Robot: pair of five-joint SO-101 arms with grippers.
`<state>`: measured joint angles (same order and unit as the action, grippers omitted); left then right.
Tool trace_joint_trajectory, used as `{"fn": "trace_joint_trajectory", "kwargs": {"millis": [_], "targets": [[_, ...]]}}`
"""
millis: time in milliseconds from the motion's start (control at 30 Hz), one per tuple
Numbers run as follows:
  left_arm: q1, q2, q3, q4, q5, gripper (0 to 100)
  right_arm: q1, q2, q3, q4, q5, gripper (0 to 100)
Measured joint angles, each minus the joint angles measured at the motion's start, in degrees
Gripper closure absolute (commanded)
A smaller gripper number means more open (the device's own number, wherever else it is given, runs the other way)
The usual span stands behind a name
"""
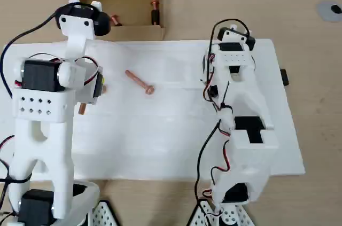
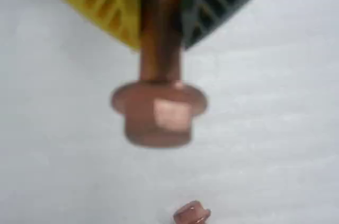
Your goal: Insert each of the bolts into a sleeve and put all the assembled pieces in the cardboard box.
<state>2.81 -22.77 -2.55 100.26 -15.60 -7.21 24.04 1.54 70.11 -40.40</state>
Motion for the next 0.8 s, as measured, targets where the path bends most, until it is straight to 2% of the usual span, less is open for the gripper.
{"fn": "trace_joint_trajectory", "kwargs": {"millis": [200, 400, 600, 800], "targets": [[0.0, 0.0, 0.0, 0.0, 1.4, 99, -1.8, 1.6, -9.2, 7.6, 0.4, 98.8], [-0.2, -0.5, 0.0, 0.0, 1.5, 99, -2.4, 1.3, -24.8, 20.5, 0.9, 98.8], [-0.2, -7.0, 0.0, 0.0, 1.7, 99, -2.9, -3.9, -39.0, 30.4, 3.4, 98.8], [-0.2, -13.4, 0.0, 0.0, 1.8, 99, -8.0, -15.0, -41.6, 31.5, 9.1, 98.8]]}}
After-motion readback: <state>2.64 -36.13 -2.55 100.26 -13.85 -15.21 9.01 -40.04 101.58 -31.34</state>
